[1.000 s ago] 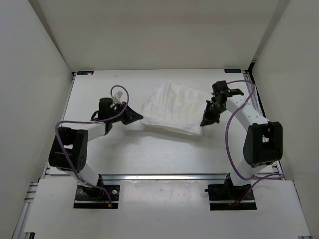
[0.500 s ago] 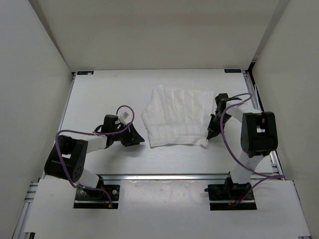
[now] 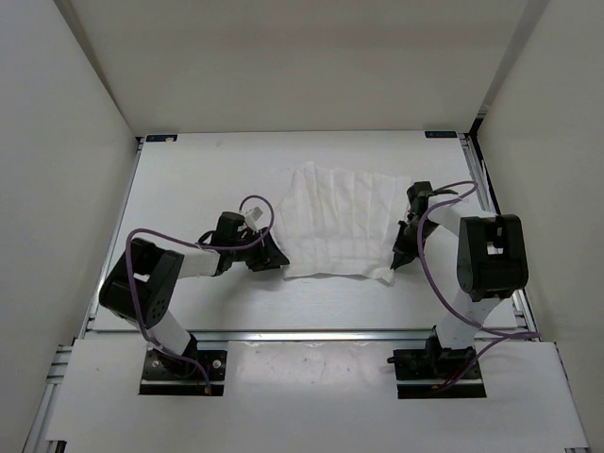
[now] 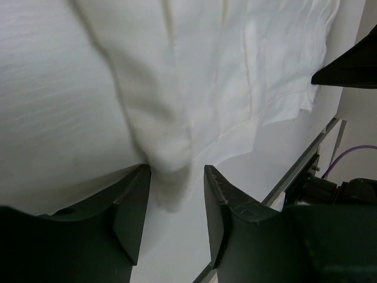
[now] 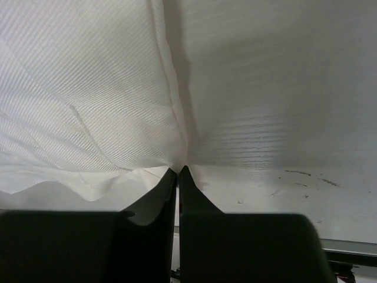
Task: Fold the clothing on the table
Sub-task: Flatten the skirt out
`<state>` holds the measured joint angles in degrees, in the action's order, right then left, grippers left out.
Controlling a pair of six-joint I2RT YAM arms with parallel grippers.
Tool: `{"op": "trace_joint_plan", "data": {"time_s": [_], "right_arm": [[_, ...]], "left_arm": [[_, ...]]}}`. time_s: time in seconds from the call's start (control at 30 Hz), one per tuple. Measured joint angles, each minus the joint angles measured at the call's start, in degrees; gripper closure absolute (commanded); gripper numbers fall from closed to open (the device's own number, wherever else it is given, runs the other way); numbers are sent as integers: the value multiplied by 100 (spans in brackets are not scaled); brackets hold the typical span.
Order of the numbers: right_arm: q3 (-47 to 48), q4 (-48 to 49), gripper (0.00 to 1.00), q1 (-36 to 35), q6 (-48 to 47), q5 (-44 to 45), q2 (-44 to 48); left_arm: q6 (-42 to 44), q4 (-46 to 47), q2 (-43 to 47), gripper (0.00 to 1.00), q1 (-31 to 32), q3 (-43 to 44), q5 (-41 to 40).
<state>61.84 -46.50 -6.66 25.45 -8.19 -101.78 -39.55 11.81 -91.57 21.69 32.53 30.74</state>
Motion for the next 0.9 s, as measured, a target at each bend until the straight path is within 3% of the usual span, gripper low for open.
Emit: {"op": "trace_joint_plan", "data": {"time_s": [0.1,0.2,0.4,0.57,0.67,0.9], "right_arm": [[-94,61,100,-70,44,-109,44],[-208,85,100,-186,101,-232,92],[-271,114,100,-319,138,-378,146],[-212,114,100,-317,208,-527,446],[350,98,100,-337,269,-752,839],[2708,212,100,-164,-7,-387,614]], "left_arm": [[-83,164,-310,56,341,260,-153],[-186,374,-575,100,481,321,-205],[-413,601,-798,100,315,339,92],[-107,-275,-197,100,-603,452,317],[162,-828,295,100,-1034,1036,763],[74,-662,-85,100,-1222,2634,1143]]}}
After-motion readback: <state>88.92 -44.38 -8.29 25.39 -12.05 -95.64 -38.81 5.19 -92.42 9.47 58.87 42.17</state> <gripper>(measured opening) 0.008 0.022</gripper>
